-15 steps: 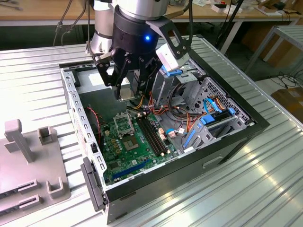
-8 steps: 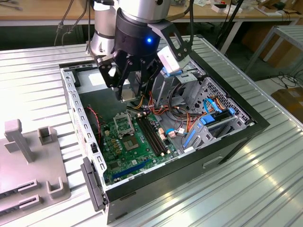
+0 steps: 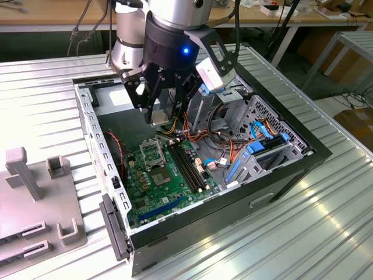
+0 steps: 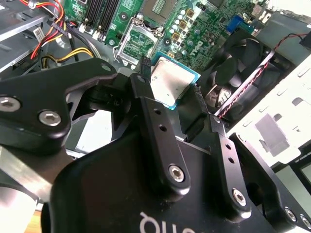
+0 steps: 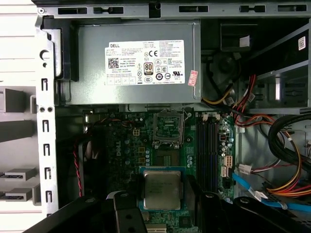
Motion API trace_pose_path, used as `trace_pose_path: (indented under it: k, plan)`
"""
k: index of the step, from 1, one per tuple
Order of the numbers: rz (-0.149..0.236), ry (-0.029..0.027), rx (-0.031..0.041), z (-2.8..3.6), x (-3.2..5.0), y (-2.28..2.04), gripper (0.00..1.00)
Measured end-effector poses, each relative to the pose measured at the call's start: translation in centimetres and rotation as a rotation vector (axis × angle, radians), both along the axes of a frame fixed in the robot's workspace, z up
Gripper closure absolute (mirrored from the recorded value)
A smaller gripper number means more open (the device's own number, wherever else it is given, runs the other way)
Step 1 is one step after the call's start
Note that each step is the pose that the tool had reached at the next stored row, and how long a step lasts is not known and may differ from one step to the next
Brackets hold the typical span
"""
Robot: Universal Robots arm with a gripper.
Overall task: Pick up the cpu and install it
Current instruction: 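Place the cpu into insertion slot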
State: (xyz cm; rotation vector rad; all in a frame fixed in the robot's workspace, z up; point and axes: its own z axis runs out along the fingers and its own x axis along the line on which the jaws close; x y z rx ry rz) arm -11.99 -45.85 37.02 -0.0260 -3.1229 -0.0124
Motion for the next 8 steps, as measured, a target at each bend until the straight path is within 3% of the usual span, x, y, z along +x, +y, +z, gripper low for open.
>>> trace_pose_path:
  k: [8]
  plan:
    - [0.000, -0.0001, 0.0001, -0.03, 0.00, 0.00, 0.53]
